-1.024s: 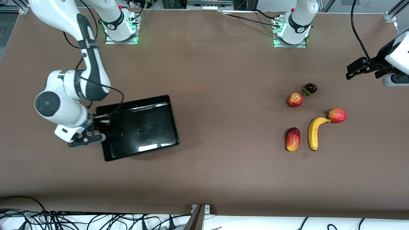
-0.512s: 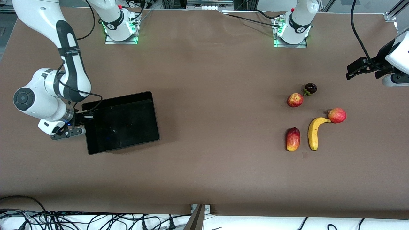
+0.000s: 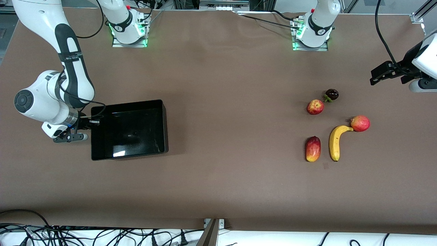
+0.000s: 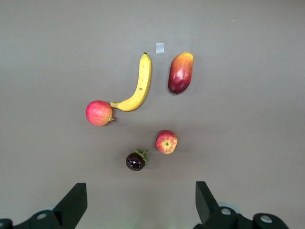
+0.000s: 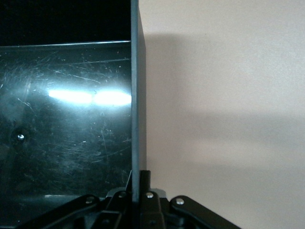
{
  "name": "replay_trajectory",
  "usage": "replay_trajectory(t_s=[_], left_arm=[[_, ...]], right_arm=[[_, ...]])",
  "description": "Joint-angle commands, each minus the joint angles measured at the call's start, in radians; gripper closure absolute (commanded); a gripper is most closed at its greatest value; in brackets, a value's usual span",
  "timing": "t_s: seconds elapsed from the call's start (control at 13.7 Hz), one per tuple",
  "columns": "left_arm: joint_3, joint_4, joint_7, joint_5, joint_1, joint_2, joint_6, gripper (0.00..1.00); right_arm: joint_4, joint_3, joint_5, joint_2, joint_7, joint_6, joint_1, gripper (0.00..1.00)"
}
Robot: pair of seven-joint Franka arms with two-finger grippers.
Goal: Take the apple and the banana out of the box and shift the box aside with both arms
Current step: 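Slide the tray a little further and hold it with the right gripper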
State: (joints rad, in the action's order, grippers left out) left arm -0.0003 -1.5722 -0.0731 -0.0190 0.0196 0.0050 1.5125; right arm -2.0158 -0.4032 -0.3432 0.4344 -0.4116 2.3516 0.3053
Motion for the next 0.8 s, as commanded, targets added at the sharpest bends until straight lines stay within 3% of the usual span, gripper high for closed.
replay_trajectory(t_s=[0.0,0.07,0.37,0.59,0.73], left_arm=[[0.005,0.032,-0.011,-0.022,0.010,0.009,-0.026,0.00],[0.005,0.040,-0.011,-0.022,0.010,0.009,-0.026,0.00],[0.008,0.046,-0.011,-0.021,0.010,0.018,-0.026,0.00],[0.010,0.047,-0.011,-0.022,0.009,0.020,-0.028,0.00],[0.010,0.060,-0.011,-0.022,0.010,0.026,-0.029,0.00]], right_arm=[[-0.037,0.001,-0.017,-0.040,0.005,0.006,-0.002,0.16],[-0.026,0.004,-0.016,-0.057,0.028,0.003,0.000,0.00],[0.105,-0.002,0.018,-0.120,0.088,-0.226,0.012,0.00],[0.352,0.012,0.156,-0.138,0.216,-0.510,0.012,0.00],[0.440,0.021,0.174,-0.166,0.275,-0.679,0.030,0.00]])
